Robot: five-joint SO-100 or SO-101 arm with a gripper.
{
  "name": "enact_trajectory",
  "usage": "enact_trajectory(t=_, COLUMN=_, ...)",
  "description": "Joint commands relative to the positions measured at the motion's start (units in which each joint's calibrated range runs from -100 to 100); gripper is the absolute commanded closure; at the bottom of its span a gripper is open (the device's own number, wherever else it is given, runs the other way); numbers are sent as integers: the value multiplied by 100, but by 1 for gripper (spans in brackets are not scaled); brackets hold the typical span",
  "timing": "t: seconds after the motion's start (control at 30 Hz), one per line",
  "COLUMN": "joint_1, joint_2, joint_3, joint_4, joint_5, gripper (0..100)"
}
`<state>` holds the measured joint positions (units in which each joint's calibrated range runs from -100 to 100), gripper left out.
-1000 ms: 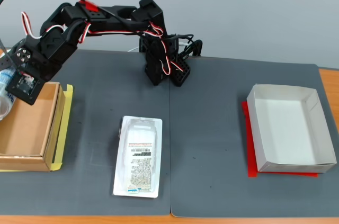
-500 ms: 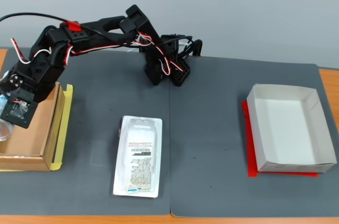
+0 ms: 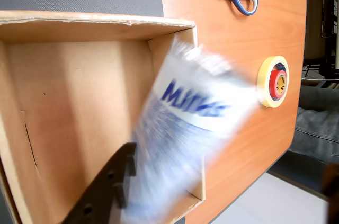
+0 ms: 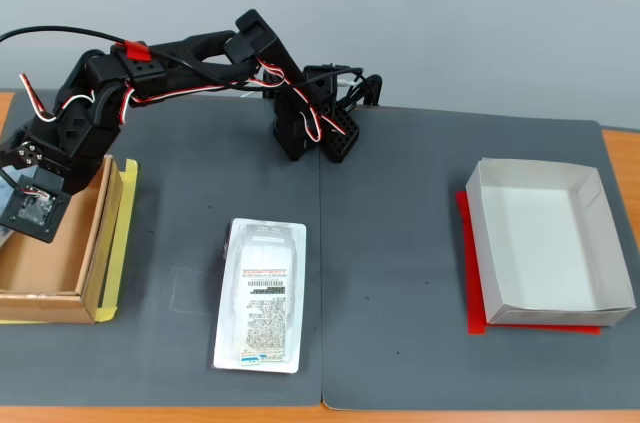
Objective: Pick the can and put it in the brown box
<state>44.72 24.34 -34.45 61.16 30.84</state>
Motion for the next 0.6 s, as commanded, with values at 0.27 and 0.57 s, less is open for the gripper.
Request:
enact_trajectory(t=0.27, joint_1=-101, joint_2=-431, joint_3=-283, joint_4=840, joint_5=-41, gripper=67)
enact_trajectory(t=0.57, joint_1=-491, joint_2=-1448, joint_3=-274, joint_4=1803, joint_5=-843, gripper=91)
